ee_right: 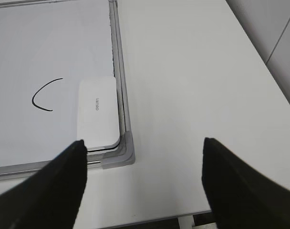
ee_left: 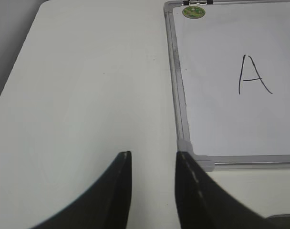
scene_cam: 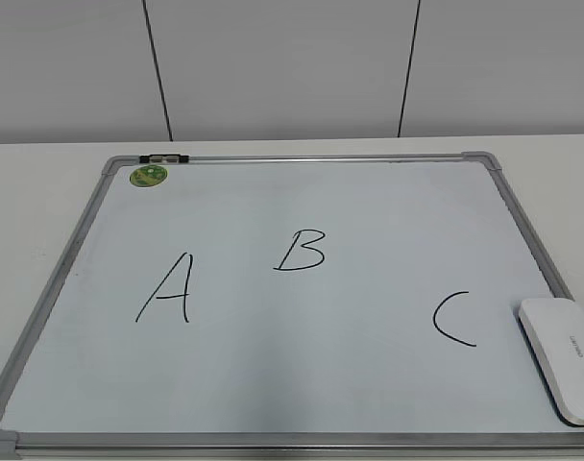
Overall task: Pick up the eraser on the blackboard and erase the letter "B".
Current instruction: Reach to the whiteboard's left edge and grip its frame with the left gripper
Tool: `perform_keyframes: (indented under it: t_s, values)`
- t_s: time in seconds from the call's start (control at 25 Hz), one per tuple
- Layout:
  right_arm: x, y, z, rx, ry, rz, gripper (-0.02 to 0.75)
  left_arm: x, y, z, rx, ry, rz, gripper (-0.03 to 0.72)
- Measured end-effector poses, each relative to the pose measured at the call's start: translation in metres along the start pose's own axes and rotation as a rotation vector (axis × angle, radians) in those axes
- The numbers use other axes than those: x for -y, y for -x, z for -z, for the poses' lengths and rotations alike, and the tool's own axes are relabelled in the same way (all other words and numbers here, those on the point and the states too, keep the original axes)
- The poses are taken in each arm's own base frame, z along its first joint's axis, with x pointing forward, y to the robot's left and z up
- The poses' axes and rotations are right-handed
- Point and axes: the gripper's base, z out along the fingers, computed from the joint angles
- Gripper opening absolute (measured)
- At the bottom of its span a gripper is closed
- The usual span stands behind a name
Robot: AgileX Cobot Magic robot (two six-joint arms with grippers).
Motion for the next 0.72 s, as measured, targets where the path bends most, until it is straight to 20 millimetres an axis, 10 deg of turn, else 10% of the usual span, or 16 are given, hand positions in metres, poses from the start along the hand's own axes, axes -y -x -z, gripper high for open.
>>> perform_keyframes:
  t_s: [0.72]
  values:
    - [0.000, 0.000, 0.000, 0.000, 0.000, 0.000, 0.554, 0.001, 0.019, 0.004, 0.068, -0.006, 0.000, 0.240]
